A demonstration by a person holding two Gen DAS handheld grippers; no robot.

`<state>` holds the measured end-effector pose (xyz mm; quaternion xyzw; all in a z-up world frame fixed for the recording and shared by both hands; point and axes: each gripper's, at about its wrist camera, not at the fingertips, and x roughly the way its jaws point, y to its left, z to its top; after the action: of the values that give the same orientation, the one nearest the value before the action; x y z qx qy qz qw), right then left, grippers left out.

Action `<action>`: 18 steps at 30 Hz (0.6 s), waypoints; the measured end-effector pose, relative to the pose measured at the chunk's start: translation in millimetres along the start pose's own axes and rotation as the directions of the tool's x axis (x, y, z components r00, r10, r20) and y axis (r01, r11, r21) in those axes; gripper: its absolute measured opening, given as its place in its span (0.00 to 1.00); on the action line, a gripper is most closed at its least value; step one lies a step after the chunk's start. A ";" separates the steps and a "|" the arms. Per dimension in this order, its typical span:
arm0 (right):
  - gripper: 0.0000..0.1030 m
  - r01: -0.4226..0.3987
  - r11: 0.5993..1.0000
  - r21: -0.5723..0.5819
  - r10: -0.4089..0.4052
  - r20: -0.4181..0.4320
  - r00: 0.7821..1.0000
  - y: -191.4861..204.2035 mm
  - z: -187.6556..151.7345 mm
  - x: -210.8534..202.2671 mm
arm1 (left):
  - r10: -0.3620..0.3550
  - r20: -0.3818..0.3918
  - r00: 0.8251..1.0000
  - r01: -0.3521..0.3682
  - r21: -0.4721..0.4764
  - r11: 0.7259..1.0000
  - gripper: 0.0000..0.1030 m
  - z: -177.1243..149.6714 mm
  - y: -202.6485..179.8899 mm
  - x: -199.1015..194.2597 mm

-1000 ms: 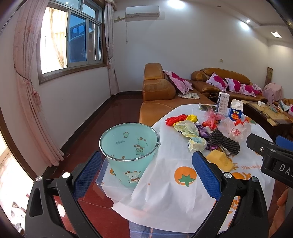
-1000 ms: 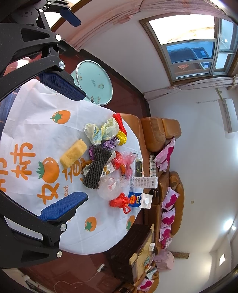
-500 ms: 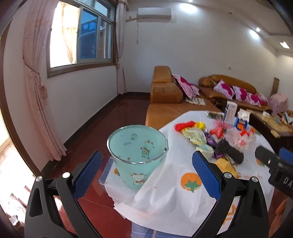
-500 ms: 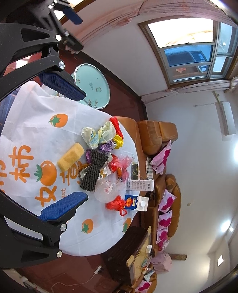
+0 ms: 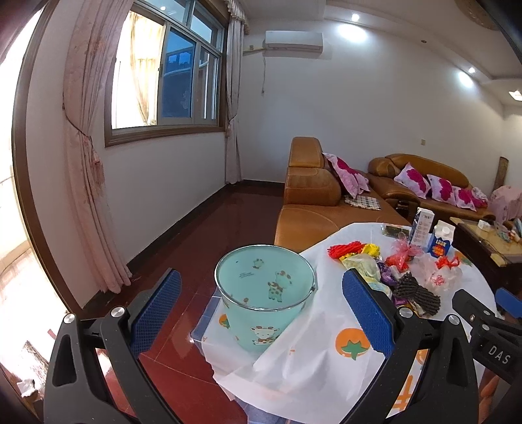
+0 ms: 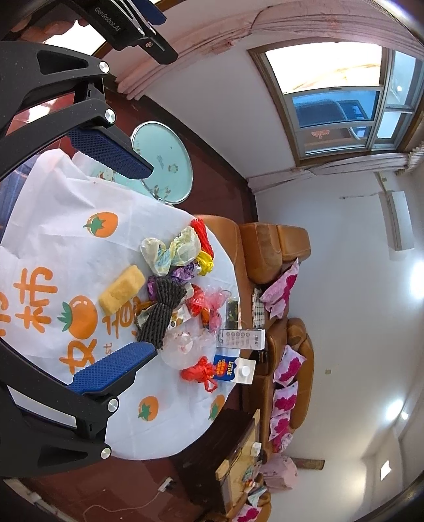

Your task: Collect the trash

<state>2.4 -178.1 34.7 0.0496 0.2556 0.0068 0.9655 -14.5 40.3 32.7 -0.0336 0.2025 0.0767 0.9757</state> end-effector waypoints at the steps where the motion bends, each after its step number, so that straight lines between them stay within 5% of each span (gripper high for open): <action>1: 0.95 -0.001 1.000 0.001 0.001 0.001 1.000 0.1 -0.1 0.0 | 0.000 0.000 1.000 0.000 0.001 1.000 0.94 0.1 0.1 0.0; 18: 0.95 0.012 0.999 0.030 -0.012 -0.018 1.000 -11.6 -1.9 12.7 | -0.005 -0.034 0.999 0.005 0.020 1.000 0.94 -8.9 -8.8 12.0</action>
<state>12.3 -189.1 25.7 0.0624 0.2645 -0.0024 0.9623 -5.6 32.4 20.0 -0.0254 0.2197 0.0715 0.9726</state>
